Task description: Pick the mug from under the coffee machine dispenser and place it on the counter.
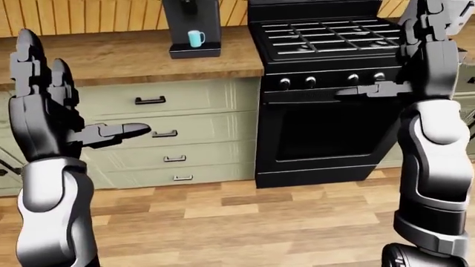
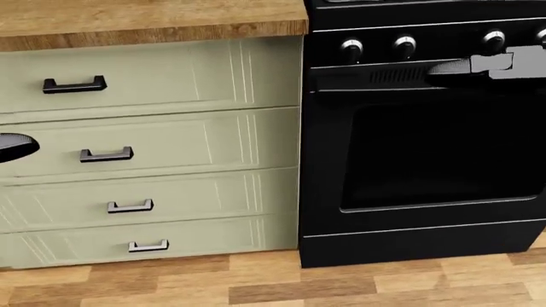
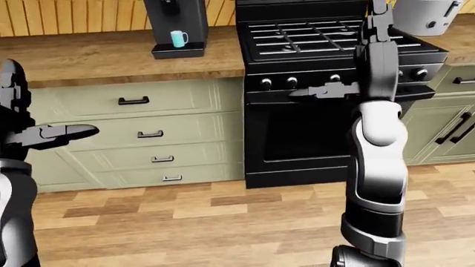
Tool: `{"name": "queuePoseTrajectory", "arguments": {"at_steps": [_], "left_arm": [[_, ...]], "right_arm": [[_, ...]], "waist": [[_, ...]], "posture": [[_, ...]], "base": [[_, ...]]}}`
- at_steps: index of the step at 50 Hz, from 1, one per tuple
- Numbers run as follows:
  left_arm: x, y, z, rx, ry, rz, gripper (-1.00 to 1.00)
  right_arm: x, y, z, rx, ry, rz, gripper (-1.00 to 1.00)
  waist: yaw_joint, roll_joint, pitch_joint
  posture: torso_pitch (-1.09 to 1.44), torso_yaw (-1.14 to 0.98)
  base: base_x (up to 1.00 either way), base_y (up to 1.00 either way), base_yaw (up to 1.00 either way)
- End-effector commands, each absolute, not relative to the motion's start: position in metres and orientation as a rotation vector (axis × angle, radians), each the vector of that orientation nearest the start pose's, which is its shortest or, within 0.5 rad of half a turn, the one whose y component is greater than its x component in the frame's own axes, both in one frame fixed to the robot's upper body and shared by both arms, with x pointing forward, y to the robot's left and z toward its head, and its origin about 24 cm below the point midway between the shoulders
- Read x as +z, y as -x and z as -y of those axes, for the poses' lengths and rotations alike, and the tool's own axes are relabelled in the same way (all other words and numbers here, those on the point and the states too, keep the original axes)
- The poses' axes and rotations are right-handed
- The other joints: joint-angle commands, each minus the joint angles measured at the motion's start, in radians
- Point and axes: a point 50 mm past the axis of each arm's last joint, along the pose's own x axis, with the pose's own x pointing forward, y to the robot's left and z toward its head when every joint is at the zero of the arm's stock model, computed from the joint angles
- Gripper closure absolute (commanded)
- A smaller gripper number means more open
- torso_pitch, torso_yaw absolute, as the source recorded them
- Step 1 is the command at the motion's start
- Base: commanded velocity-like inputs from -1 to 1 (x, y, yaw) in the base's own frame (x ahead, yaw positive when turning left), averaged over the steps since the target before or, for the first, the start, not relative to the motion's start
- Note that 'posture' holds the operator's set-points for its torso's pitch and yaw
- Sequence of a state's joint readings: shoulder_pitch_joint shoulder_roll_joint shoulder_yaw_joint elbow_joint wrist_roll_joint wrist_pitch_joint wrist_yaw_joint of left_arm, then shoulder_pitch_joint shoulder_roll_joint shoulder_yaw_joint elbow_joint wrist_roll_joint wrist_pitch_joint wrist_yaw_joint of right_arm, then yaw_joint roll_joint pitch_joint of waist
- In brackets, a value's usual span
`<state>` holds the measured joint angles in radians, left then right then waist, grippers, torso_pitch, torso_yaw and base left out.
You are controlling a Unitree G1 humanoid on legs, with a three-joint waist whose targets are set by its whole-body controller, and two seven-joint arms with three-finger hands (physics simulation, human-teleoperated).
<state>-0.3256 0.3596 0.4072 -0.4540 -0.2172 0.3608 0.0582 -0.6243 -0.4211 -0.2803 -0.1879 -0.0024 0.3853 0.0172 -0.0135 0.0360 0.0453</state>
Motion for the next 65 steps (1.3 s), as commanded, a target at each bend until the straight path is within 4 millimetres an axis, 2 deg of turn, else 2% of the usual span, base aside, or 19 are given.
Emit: {"name": "queuePoseTrajectory", "arguments": {"at_steps": [1,3,4,6,15,19,21,22,24,30,35,36,44,48,49,51,56,60,65], "left_arm": [[0.2396,-0.2503,-0.2546,0.292,-0.127,0.573,-1.00],[0.2397,-0.2504,-0.2538,0.290,-0.125,0.573,-1.00],[0.2397,-0.2504,-0.2536,0.289,-0.125,0.573,-1.00],[0.2397,-0.2505,-0.2539,0.289,-0.126,0.572,-1.00],[0.2405,-0.2499,-0.2540,0.288,-0.126,0.574,-1.00],[0.2399,-0.2502,-0.2534,0.286,-0.126,0.573,-1.00],[0.2402,-0.2500,-0.2534,0.286,-0.125,0.573,-1.00],[0.2404,-0.2500,-0.2534,0.286,-0.126,0.574,-1.00],[0.2407,-0.2501,-0.2532,0.286,-0.127,0.574,-1.00],[0.2406,-0.2501,-0.2526,0.284,-0.127,0.574,-1.00],[0.2408,-0.2499,-0.2530,0.285,-0.126,0.575,-1.00],[0.2409,-0.2499,-0.2531,0.286,-0.126,0.575,-1.00],[0.2405,-0.2498,-0.2535,0.287,-0.127,0.575,-1.00],[0.2412,-0.2499,-0.2536,0.288,-0.126,0.575,-1.00],[0.2410,-0.2499,-0.2537,0.288,-0.126,0.575,-1.00],[0.2415,-0.2497,-0.2538,0.289,-0.126,0.576,-1.00],[0.2422,-0.2492,-0.2529,0.289,-0.126,0.579,-1.00],[0.2422,-0.2487,-0.2534,0.290,-0.124,0.580,-1.00],[0.2434,-0.2481,-0.2533,0.291,-0.123,0.584,-1.00]], "right_arm": [[0.2777,-0.3019,0.2335,-0.228,0.305,0.557,-1.00],[0.2775,-0.3017,0.2336,-0.227,0.303,0.557,-1.00],[0.2770,-0.3018,0.2336,-0.226,0.304,0.556,-1.00],[0.2764,-0.3020,0.2340,-0.227,0.305,0.554,-1.00],[0.2767,-0.3014,0.2346,-0.229,0.307,0.556,-1.00],[0.2767,-0.3011,0.2354,-0.232,0.306,0.556,-1.00],[0.2765,-0.3011,0.2353,-0.230,0.308,0.556,-1.00],[0.2763,-0.3012,0.2356,-0.231,0.308,0.554,-1.00],[0.2764,-0.3010,0.2363,-0.233,0.307,0.554,-1.00],[0.2756,-0.3012,0.2367,-0.235,0.309,0.553,-1.00],[0.2761,-0.3016,0.2366,-0.234,0.309,0.553,-1.00],[0.2762,-0.3016,0.2367,-0.234,0.309,0.553,-1.00],[0.2762,-0.3015,0.2363,-0.232,0.310,0.554,-1.00],[0.2758,-0.3018,0.2362,-0.230,0.307,0.553,-1.00],[0.2761,-0.3017,0.2360,-0.228,0.308,0.553,-1.00],[0.2763,-0.3018,0.2360,-0.229,0.308,0.554,-1.00],[0.2760,-0.3019,0.2361,-0.227,0.311,0.555,-1.00],[0.2767,-0.3015,0.2355,-0.225,0.311,0.556,-1.00],[0.2771,-0.3014,0.2352,-0.224,0.313,0.557,-1.00]], "waist": [[0.002,0.008,-0.020],[0.006,0.091,-0.045],[0.011,0.025,-0.024],[0.013,0.039,-0.030],[0.016,-0.021,-0.020],[0.019,-0.070,-0.022],[0.018,-0.128,-0.038],[0.010,-0.076,-0.025],[0.015,-0.089,-0.025],[0.016,-0.038,-0.011],[0.007,0.063,-0.023],[0.017,0.023,-0.018],[0.018,-0.024,-0.013],[0.021,-0.128,-0.035],[0.012,-0.074,-0.020],[0.014,-0.089,-0.021],[0.014,-0.039,-0.007],[0.003,0.051,-0.019],[0.014,0.025,-0.017]], "posture": [[0.00,0.00],[0.00,0.00],[0.00,0.00],[0.00,0.00],[0.00,0.00],[0.00,0.00],[0.00,0.00],[0.00,0.00],[0.00,0.00],[0.00,0.00],[0.00,0.00],[0.00,0.00],[0.00,0.00],[0.00,0.00],[0.00,0.00],[0.00,0.00],[0.00,0.00],[0.00,0.00],[0.00,0.00]], "base": [[0.00,0.22,0.00],[0.00,0.23,0.00],[0.00,0.20,0.00],[0.02,0.07,0.00],[0.06,0.00,0.00],[0.06,0.00,0.00],[0.05,0.00,0.00],[0.06,0.00,0.00],[0.07,0.00,0.00],[0.08,0.00,0.00],[0.09,0.00,0.00],[0.10,0.00,0.00],[0.11,0.00,0.00],[0.13,0.00,0.00],[0.13,0.00,0.00],[0.12,0.00,0.00],[0.14,0.00,0.00],[0.17,0.00,0.00],[0.18,0.00,0.00]]}}
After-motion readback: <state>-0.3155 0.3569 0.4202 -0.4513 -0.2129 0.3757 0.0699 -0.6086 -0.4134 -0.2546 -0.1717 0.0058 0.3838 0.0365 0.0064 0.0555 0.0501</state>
